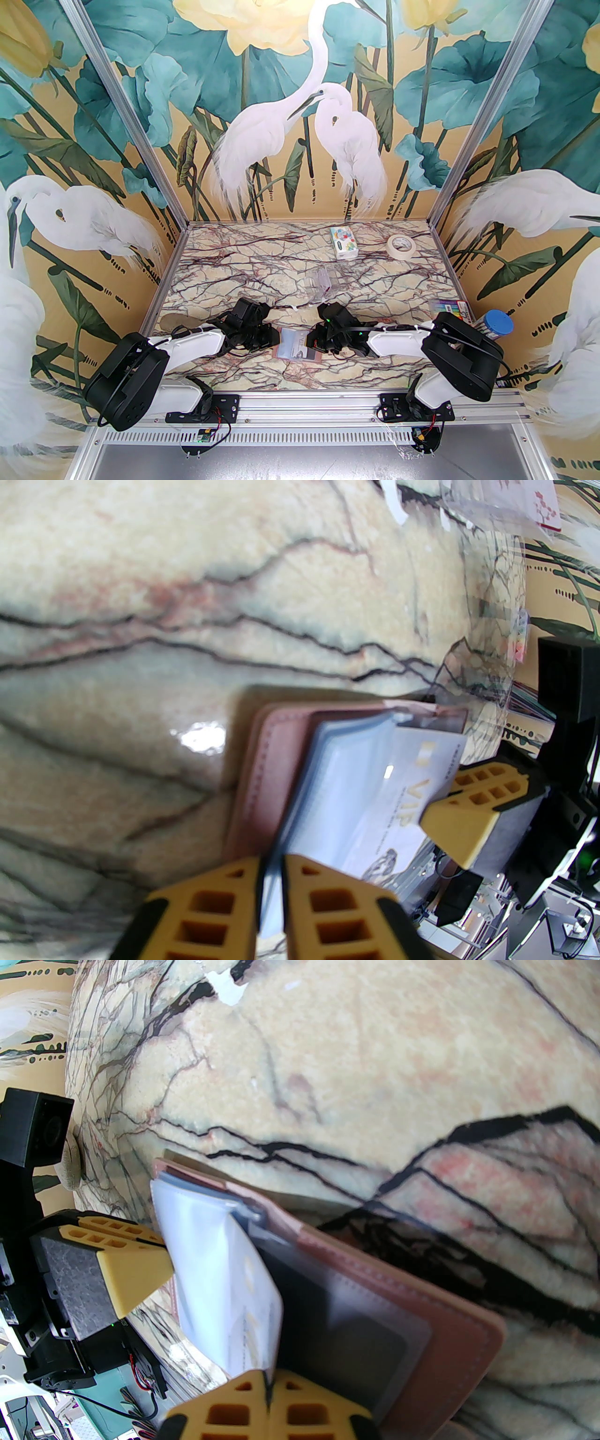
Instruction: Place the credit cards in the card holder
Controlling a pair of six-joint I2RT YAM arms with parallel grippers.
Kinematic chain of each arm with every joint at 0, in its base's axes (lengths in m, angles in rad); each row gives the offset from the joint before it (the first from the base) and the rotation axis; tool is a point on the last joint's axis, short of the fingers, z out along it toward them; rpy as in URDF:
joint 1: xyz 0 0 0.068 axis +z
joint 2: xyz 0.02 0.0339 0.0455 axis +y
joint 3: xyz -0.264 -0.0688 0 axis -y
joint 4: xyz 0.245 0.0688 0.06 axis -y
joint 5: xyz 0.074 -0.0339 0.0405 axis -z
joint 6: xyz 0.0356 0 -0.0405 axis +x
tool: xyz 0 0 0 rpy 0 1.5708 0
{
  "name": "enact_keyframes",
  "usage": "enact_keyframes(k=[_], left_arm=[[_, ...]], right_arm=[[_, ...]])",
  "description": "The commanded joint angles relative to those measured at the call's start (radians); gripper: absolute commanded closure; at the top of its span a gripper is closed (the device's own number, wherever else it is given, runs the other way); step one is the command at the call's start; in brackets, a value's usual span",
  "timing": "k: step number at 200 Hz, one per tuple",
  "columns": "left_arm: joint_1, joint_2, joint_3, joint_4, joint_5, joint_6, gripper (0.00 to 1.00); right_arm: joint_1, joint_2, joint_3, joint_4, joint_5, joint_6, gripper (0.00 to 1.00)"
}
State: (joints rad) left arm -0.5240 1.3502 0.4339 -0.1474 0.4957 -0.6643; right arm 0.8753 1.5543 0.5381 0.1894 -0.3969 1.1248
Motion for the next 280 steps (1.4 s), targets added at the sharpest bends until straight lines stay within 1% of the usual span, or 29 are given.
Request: enact_keyframes(k=[1, 115, 143, 191, 226, 246, 280], left_arm=[[-0.015, 0.041, -0.008, -0.028, -0.040, 0.012, 0.85], [-0.018, 0.041, -0.007, -0.032, -0.042, 0.011, 0.85], [-0.018, 0.041, -0.009, -0.032, -0.043, 0.011, 0.85], [-0.018, 0.042, -0.010, -0.033, -0.045, 0.015, 0.85], [-0.018, 0.041, -0.010, -0.032, -0.045, 0.015, 0.85], [-0.018, 0.039, -0.012, -0.031, -0.045, 0.015, 0.85], [-0.019, 0.041, -0.011, -0.032, -0.045, 0.016, 0.85]], right_arm=[[0.008, 0.042, -0.010, -0.027, 0.003, -0.018, 1.00], [0.008, 0.024, -0.003, -0.049, 0.007, -0.018, 1.00], [0.008, -0.012, 0.021, -0.107, 0.021, -0.038, 0.94], [0.008, -0.023, 0.057, -0.190, 0.030, -0.056, 0.77], [0.008, -0.026, 0.063, -0.199, 0.030, -0.053, 0.73], [0.008, -0.047, 0.077, -0.226, 0.036, -0.057, 0.67], [0.010, -0.079, 0.128, -0.324, 0.055, -0.063, 0.66]])
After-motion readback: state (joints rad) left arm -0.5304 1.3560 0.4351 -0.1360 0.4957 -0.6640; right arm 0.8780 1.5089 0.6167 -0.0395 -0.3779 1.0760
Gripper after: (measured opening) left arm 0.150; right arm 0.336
